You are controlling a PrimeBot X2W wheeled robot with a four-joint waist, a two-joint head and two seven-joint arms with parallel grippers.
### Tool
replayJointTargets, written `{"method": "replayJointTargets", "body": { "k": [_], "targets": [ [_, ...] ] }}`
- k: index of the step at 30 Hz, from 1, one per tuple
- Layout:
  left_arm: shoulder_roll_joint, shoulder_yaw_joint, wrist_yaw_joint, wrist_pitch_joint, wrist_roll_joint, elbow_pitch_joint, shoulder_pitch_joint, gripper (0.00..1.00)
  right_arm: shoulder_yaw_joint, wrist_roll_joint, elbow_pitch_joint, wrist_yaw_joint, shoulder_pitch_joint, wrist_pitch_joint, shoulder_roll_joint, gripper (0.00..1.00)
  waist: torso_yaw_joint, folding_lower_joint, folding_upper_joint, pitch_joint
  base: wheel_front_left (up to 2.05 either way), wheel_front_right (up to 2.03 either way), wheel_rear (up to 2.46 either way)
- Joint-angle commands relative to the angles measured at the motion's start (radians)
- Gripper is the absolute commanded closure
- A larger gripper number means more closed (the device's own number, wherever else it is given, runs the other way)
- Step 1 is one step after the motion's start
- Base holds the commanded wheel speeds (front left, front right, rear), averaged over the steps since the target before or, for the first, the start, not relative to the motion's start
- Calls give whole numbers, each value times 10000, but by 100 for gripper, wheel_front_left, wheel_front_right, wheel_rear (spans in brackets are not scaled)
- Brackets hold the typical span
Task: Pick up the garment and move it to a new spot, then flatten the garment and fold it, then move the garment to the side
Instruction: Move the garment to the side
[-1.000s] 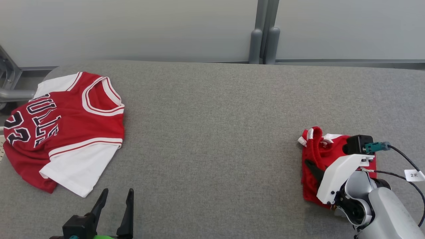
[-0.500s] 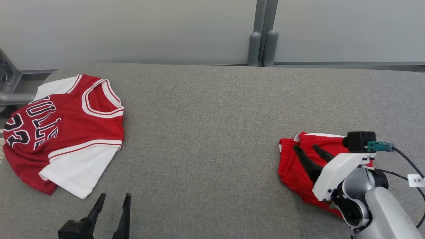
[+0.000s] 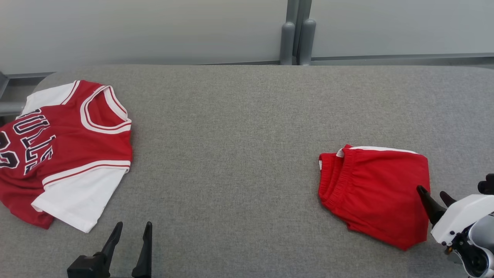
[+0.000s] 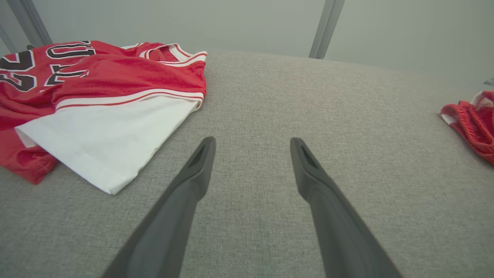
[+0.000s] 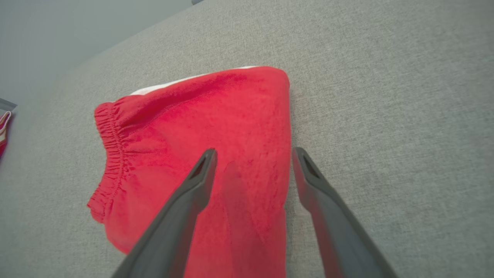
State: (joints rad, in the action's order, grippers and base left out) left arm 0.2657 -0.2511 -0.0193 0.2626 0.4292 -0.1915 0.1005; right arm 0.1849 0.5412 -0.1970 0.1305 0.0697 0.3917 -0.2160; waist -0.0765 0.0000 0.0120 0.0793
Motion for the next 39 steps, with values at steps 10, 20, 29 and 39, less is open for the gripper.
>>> {"method": "replayJointTargets", "body": {
  "k": [10,20,29,39],
  "targets": [
    [-259,216,-348,32,-395,-236,-330,0,292,279,-1529,5,921,967,239,0,-252,0,-120,187,0,0,0],
    [-491,573,-606,32,-512,-375,-265,0,237,501,-2180,5,1171,968,359,100,-385,0,-120,145,0,0,0],
    [-643,829,-677,32,-668,-221,-170,0,-69,836,-1973,5,1397,928,-6,100,456,0,-120,283,0,0,0],
    [-630,1027,-716,20,-824,80,-516,0,-139,774,-2112,5,1204,892,-779,100,2459,0,-120,667,0,0,0]
  ]
}}
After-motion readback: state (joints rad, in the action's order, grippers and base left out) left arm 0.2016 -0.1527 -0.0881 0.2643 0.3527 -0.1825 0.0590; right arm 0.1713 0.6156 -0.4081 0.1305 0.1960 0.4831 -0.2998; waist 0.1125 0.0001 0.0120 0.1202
